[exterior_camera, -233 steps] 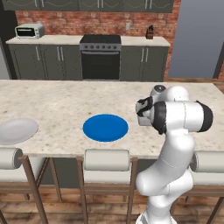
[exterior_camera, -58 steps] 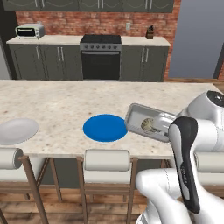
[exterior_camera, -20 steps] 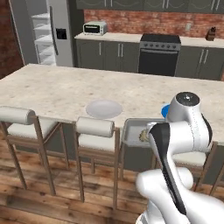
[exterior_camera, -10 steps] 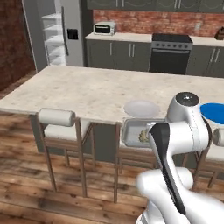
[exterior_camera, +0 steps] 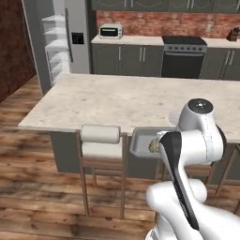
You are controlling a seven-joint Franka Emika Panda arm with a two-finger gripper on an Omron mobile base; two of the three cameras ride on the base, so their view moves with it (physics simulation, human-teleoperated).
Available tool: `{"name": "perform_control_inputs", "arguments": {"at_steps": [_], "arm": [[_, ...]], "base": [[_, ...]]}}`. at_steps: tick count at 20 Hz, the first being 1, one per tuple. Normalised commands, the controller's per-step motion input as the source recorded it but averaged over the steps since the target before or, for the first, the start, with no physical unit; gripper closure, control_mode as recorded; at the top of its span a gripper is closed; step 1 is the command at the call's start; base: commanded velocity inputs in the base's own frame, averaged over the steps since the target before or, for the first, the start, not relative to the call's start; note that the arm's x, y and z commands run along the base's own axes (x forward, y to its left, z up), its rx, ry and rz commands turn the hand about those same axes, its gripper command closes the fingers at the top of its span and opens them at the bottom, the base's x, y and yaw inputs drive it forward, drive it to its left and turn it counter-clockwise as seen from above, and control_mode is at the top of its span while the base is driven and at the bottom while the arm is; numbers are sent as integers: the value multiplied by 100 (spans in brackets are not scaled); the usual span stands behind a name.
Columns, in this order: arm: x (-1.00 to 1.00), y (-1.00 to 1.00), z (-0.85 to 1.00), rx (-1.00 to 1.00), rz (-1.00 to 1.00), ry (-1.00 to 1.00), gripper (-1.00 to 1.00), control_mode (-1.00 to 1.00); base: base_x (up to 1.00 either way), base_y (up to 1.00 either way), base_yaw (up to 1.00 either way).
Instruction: Place two dumplings into each of the tupperware containers and then place the containers in the fridge.
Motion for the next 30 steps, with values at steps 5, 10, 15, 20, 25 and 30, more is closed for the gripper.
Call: {"name": "perform_control_inputs", "arguments": {"at_steps": [5, 10, 15, 20, 25, 30], "arm": [[0, 0, 0, 0, 0, 0, 100, 100], [0, 0, 0, 0, 0, 0, 100, 100], [0, 0, 0, 0, 0, 0, 100, 100], [0, 0, 0, 0, 0, 0, 100, 100], [0, 0, 0, 0, 0, 0, 100, 100], [0, 0, 0, 0, 0, 0, 100, 100]], "base": [[12, 100, -25], [19, 100, -24], [42, 100, -20], [56, 100, -21], [62, 100, -20], [61, 100, -18]]}}
